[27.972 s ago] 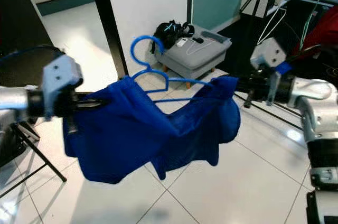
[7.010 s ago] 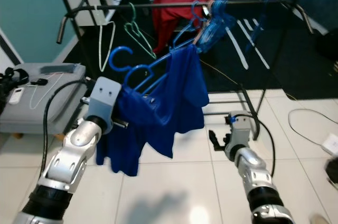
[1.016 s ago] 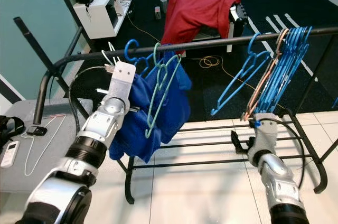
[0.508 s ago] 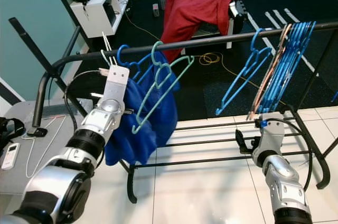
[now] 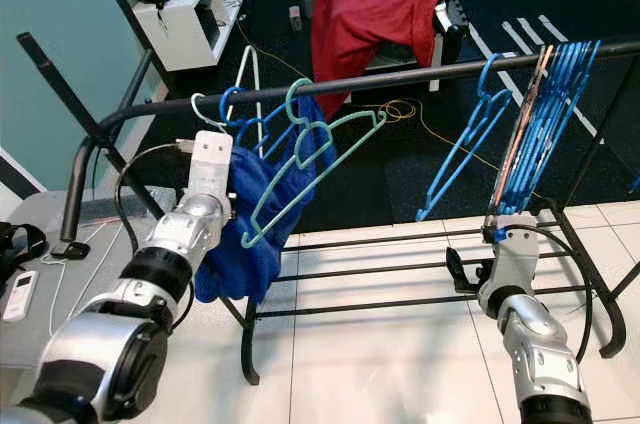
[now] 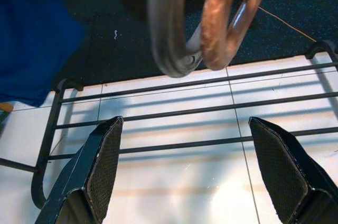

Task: Hang hanger

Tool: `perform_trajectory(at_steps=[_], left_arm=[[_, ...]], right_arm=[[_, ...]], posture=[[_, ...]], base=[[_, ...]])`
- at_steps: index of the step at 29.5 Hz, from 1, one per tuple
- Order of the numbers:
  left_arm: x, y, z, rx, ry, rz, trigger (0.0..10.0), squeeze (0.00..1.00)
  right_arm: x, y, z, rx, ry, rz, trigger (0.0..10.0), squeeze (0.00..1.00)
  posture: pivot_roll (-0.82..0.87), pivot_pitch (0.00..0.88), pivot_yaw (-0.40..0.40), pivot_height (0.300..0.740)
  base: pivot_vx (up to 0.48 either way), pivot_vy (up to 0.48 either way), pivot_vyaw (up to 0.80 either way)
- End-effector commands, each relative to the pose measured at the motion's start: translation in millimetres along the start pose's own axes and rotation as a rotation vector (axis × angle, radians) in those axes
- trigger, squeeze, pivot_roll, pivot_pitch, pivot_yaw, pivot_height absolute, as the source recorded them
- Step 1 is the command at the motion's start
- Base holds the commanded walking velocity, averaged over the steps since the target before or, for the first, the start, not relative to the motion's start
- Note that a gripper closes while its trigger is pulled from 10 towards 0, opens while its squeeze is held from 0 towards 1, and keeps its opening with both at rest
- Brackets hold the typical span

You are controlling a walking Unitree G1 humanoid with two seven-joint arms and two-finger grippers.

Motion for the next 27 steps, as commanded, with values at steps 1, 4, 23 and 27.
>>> perform_trajectory(at_steps=[1, 4, 23, 27], left_arm=[[-14, 12.5, -1.8, -0.017, 0.004, 0.008, 10.0, 1.00], [-16, 18.1, -0.7, -0.068, -0.034, 0.018, 10.0, 1.00], [-42, 46.7, 28.9, -0.414, -0.248, 0.001, 10.0, 0.00], [-47, 56.7, 52.3, -0.603, -0.342, -0.086, 10.0, 0.00]], right_arm=[[-4, 3.8, 0.3, 0.009, 0.015, -0.009, 10.0, 0.00], [-3, 3.8, 0.0, 0.009, 0.015, -0.010, 10.0, 0.00], [-1, 7.7, -5.0, 0.019, 0.016, -0.011, 10.0, 0.00], [1, 8.5, -6.4, 0.023, 0.014, -0.010, 10.0, 0.00]], posture=[[-0.20, 0.149, 0.160, 0.740], [-0.20, 0.147, 0.160, 0.740], [-0.17, 0.135, 0.148, 0.740], [-0.17, 0.130, 0.147, 0.740]], base=[[0.000, 0.000, 0.00], [0.000, 0.000, 0.00], [0.000, 0.000, 0.00], [0.000, 0.000, 0.00]])
Point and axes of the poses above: a point about 5 cm out from each wrist's last joint towards the gripper, its own z axis pointing back from the gripper into the wrist, its own x axis along the axis of the wrist's last joint, y = z × x, the point moved 2 cm from there along -z, pointing out of the wrist towards the gripper, and after that the axes turned 13 degrees about -z, right-handed, at the moved point
